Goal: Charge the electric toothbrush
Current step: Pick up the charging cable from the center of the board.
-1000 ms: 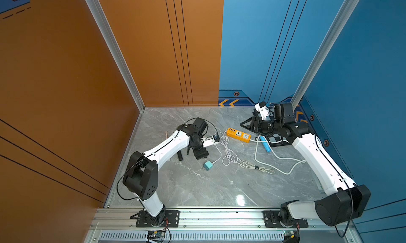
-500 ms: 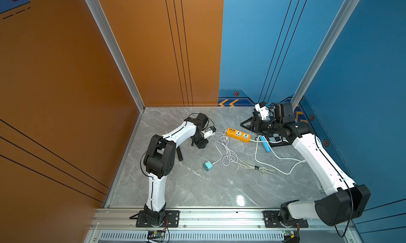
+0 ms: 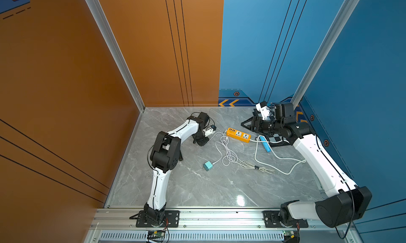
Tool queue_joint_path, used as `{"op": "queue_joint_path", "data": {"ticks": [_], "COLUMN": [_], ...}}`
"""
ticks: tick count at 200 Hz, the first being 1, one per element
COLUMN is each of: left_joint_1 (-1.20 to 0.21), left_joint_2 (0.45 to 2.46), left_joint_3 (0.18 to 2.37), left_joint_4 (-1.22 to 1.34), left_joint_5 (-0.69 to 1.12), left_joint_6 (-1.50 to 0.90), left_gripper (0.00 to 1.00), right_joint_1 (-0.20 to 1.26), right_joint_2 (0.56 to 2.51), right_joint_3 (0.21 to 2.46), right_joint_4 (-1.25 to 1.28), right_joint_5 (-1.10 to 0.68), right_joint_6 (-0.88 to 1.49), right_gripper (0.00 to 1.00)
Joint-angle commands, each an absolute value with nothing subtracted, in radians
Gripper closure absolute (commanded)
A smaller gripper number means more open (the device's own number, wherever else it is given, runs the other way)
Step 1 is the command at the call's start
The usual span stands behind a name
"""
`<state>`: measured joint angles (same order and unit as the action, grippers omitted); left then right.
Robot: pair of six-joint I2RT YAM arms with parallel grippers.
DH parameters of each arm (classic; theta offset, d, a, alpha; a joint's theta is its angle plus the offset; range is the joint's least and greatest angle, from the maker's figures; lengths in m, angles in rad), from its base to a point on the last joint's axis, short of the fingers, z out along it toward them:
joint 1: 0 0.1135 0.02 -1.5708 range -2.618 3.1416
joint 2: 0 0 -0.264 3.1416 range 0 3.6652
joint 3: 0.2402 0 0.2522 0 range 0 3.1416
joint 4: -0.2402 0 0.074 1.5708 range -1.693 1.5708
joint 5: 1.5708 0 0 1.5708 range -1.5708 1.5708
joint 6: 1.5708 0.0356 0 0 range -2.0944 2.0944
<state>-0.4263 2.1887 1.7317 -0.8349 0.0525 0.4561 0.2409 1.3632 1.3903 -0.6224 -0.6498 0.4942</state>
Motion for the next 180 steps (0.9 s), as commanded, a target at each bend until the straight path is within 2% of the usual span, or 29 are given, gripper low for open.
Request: {"op": "queue_joint_path", "data": {"ticks": [1,23,108,146,180], "left_joint_1": [-0.419,-0.419,-0.433,-0.444,-0.481], "left_joint_2": [2.207,2.218,2.205,2.061,1.859], "left_joint_3": [1.741,1.745,1.738,1.714,1.665], "left_joint_4": [-0.859,-0.859,-0.859,-0.853,-0.758], "left_joint_5": [0.04,0.031,0.015,0.004,-0.08], "left_joint_6": [0.479,0.481,0.497,0.528,0.667], "left_gripper": [0.74,0.75,1.0,1.0,1.0], "right_joint_1": [0.234,0.234,0.234,0.232,0.235], "right_joint_2": [1.34,1.34,1.342,1.36,1.39], "right_joint_3": [1.397,1.396,1.411,1.426,1.451], "right_joint_4": [-0.655,-0.657,-0.657,-0.657,-0.655], "right_joint_5": [-0.636,-0.637,-0.64,-0.651,-0.676], "right_joint_6": [0.494,0.495,0.508,0.528,0.55], "right_gripper": [0.39,0.39,0.39,0.39,0.39]}}
